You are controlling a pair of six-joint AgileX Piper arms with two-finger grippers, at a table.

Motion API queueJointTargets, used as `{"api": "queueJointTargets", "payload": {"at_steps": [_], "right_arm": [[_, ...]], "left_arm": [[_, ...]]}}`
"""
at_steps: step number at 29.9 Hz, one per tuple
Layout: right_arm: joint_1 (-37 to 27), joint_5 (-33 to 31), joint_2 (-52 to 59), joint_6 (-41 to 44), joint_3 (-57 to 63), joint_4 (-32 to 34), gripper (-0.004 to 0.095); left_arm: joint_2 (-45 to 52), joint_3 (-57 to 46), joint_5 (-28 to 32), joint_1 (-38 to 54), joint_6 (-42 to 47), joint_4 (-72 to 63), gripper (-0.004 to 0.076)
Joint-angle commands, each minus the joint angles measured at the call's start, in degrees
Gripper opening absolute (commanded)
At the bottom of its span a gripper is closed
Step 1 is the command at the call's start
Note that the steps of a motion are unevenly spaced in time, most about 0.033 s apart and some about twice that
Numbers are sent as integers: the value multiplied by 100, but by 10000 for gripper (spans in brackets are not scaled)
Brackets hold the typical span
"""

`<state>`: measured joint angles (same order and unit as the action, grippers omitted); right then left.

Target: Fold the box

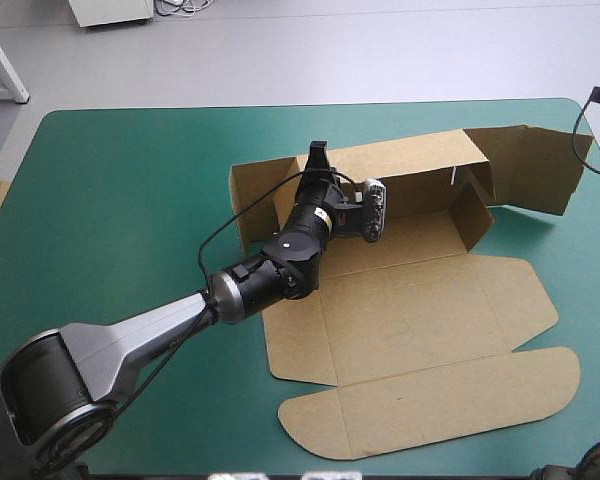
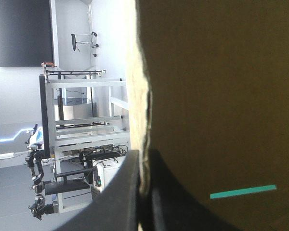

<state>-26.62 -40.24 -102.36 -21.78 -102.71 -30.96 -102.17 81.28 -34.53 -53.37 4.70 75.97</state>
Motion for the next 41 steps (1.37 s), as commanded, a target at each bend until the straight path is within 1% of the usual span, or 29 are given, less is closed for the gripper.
{"api": "queueJointTargets", "payload": {"at_steps": [1, 7, 9, 12, 17, 21, 23, 25, 28, 31, 33, 36, 38, 41], "right_arm": [[-103, -39, -272, -191, -480, -246, -20], [-159, -684, -908, -699, -946, -1188, -21], [-169, -848, -1050, -774, -1014, -1463, -21], [-169, -1232, -1167, -1103, -1075, -1829, -20], [-172, -1857, -1192, -1312, -1075, -2041, -21], [-172, -2334, -1192, -1536, -1075, -2374, -21], [-172, -2492, -1192, -1612, -1075, -2414, -21], [-172, -2398, -1192, -1703, -1075, -2321, -21], [-195, -2271, -1223, -1791, -1075, -2424, -21], [-197, -2497, -1317, -1947, -1075, -2749, -21], [-197, -2785, -1359, -1947, -1075, -2895, -21], [-187, -2951, -1359, -2011, -1075, -2869, -21], [-187, -3129, -1359, -1889, -1075, -2869, -21], [-159, -3139, -1348, -1514, -1064, -2446, -21]], "left_arm": [[241, 137, 220, -40, 93, 165, -10], [241, 137, 220, -40, 93, 342, -10], [241, 137, 220, -40, 93, 330, -10], [237, 137, 236, -40, 108, 330, -10], [237, 137, 236, -40, 108, 330, -10], [237, 137, 284, -40, 108, 330, -10], [237, 137, 284, -40, 120, 330, -10], [237, 137, 284, -40, 121, 330, -10], [237, 137, 284, -40, 121, 343, -10], [237, 137, 321, -40, 121, 343, -10], [237, 137, 443, -40, 121, 343, -10], [237, 137, 568, -40, 121, 343, -10], [237, 137, 602, -40, 121, 331, -10], [228, 137, 589, -40, 163, 330, -10]]}}
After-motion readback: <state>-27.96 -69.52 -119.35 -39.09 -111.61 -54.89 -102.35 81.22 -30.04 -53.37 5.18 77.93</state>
